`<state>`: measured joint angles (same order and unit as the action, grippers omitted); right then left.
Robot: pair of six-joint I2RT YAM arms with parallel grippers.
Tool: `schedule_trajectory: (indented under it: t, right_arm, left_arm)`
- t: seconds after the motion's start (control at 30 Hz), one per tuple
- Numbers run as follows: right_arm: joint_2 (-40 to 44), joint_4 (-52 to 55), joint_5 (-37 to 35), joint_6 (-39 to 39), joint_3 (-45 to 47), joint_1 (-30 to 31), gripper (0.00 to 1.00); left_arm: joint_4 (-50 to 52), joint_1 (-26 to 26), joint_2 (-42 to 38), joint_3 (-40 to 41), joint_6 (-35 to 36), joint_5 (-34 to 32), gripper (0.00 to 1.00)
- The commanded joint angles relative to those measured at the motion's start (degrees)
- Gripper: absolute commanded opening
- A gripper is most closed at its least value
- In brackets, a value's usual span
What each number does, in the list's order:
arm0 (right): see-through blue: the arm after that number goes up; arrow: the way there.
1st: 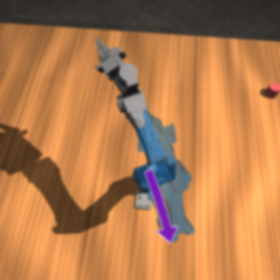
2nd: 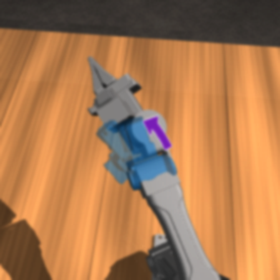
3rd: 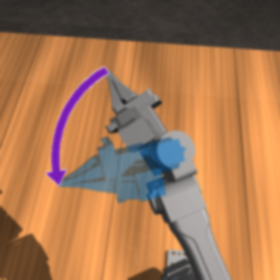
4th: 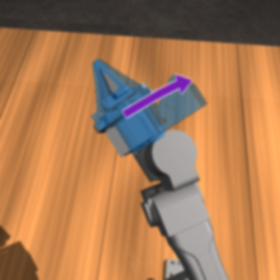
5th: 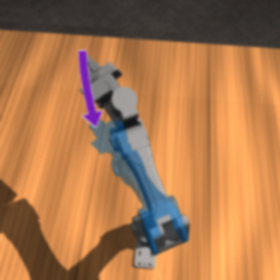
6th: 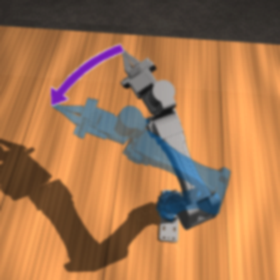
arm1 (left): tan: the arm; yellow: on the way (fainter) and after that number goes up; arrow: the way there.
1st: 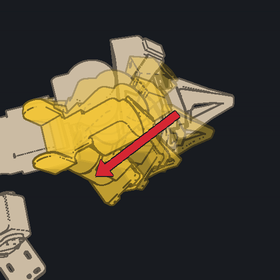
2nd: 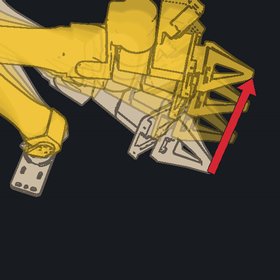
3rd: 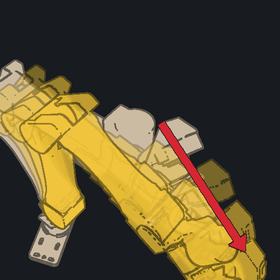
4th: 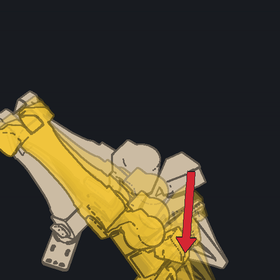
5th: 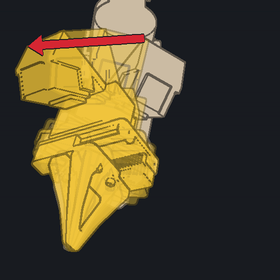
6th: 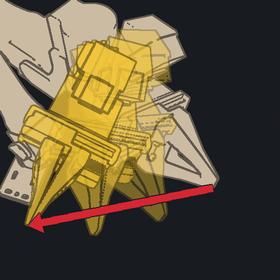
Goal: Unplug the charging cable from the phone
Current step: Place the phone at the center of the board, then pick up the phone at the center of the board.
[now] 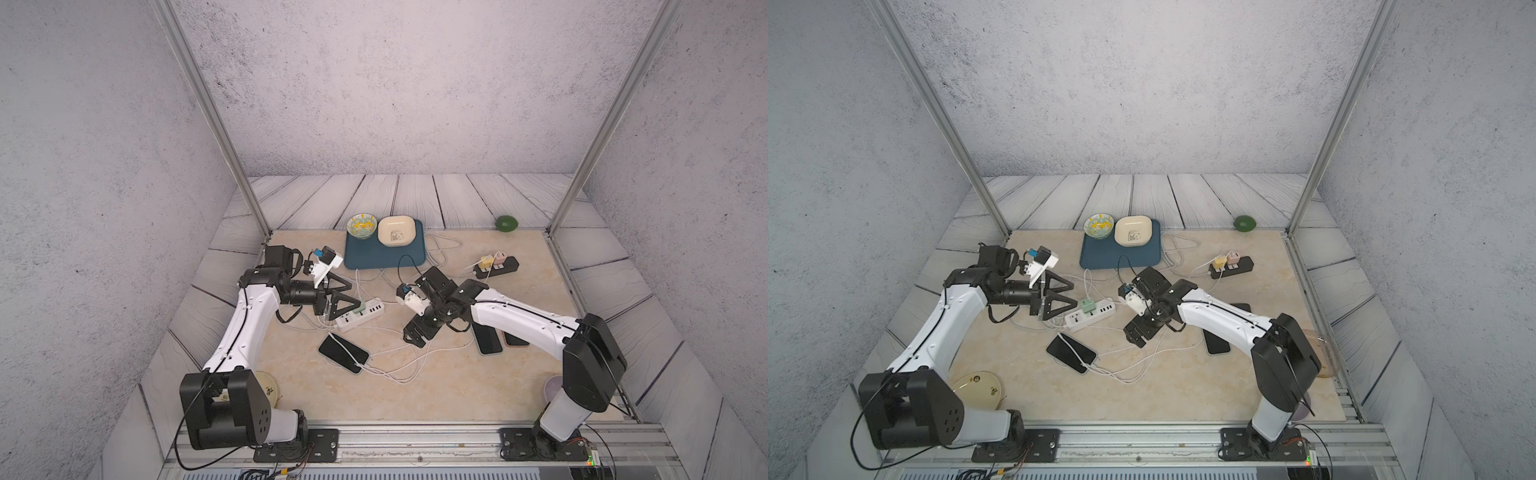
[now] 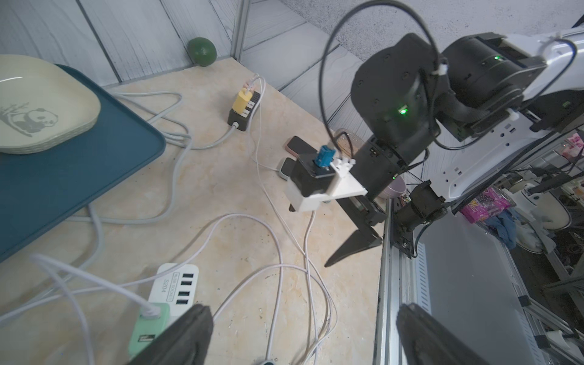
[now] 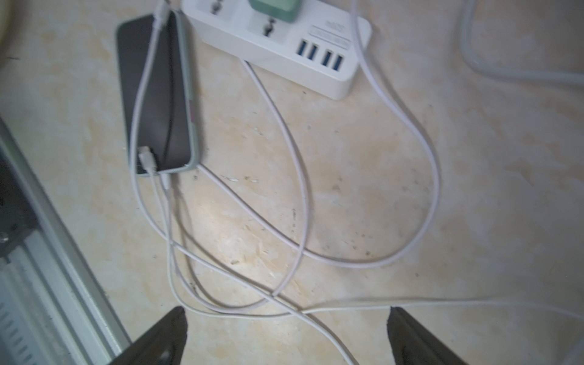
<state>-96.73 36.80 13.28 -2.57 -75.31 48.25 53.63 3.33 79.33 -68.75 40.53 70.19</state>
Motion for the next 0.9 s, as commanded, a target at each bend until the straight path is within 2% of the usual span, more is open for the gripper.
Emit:
schedule_trajectory:
  t: [0.0,0.2,0.37,0.5,0.63,0.87]
  right_arm:
    - [-2.35,-2.31,5.28,-2.73,-2.73,3.55,0.99]
    - [-6.90,-3.13,3.65,-4.18,-7.37,8.89,0.99]
    - [-10.62,-2.53,7.88,-6.56,-11.69,11.87,0.99]
    - [-14.32,-2.06,11.26,-7.80,-15.67,13.69,0.95]
    - [-18.33,-1.77,16.02,-8.97,-19.69,15.38,0.85]
    - [-23.61,-0.85,21.83,-9.57,-25.07,16.43,0.81]
  left_arm:
    - [1.25,3.14,-0.94,-0.17,1.30,2.05,0.98]
    - [0.83,9.44,-0.11,-0.11,0.89,3.89,0.98]
    - [-0.61,12.92,0.21,-0.28,-0.80,4.49,0.98]
    - [-1.97,14.29,0.12,-0.07,-2.00,4.36,0.98]
    - [-3.11,14.92,0.29,-0.01,-3.07,3.79,0.98]
    - [-3.78,15.55,0.66,0.18,-3.66,3.54,0.98]
